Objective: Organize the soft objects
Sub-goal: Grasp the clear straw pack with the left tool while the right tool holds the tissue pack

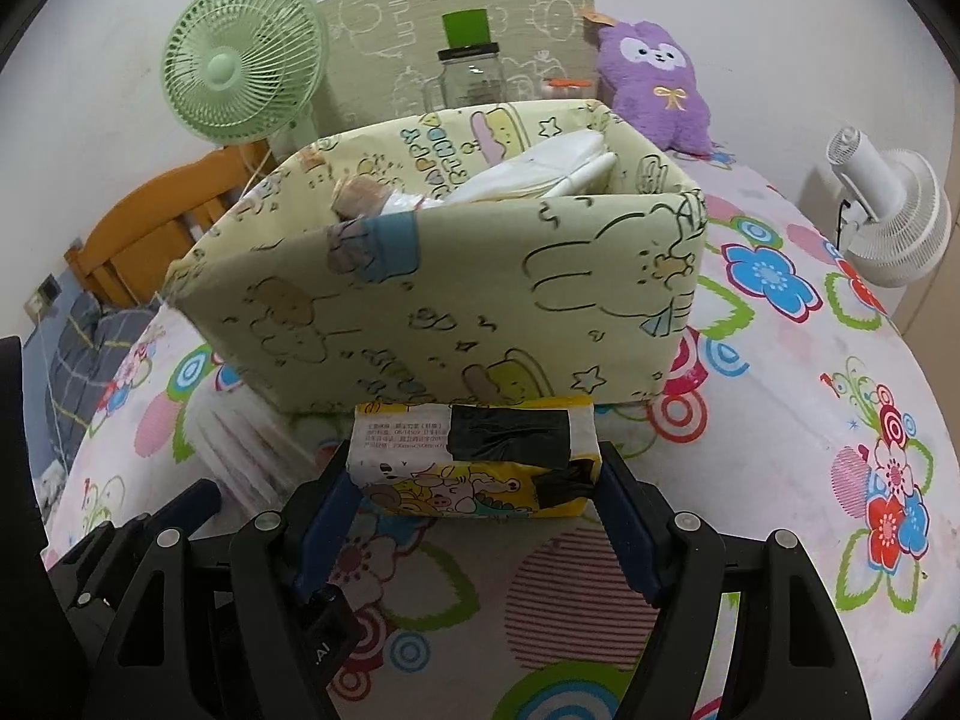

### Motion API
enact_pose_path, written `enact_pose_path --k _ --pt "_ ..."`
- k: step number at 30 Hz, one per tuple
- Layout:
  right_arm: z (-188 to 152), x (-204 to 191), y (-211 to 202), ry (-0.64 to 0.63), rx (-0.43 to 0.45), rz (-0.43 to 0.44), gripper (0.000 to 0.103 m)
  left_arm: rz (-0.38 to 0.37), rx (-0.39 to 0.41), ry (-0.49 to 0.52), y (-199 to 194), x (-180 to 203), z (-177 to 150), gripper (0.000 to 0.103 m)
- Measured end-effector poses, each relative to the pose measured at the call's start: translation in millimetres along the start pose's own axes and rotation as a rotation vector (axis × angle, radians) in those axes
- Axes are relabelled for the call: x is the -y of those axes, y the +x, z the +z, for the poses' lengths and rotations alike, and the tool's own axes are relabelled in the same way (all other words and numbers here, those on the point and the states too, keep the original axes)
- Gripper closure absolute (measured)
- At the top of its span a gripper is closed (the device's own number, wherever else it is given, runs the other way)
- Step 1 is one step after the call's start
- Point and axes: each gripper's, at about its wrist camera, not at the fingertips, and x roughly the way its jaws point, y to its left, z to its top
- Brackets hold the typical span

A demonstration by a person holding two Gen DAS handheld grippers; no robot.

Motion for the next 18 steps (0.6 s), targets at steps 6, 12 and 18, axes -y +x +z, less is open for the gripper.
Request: enact_pose_path --k 6,12,18 --pt "-4.9 -9.0 -3.9 -0.016 -0.007 0.011 0.026 0.000 0.000 0.014 -4.5 -7.9 -4.6 0.033" --pt "-7.7 -15.9 -11.5 -0.016 -0.007 0.047 0.026 -0.008 -0.004 -0.014 -13.9 -16.7 -9.9 0.033" --pt "1.3 -15.7 -17.7 -0.016 0.011 0.024 0.026 -0.043 -0.006 -0.041 -15.6 -14.4 -2.3 0.032"
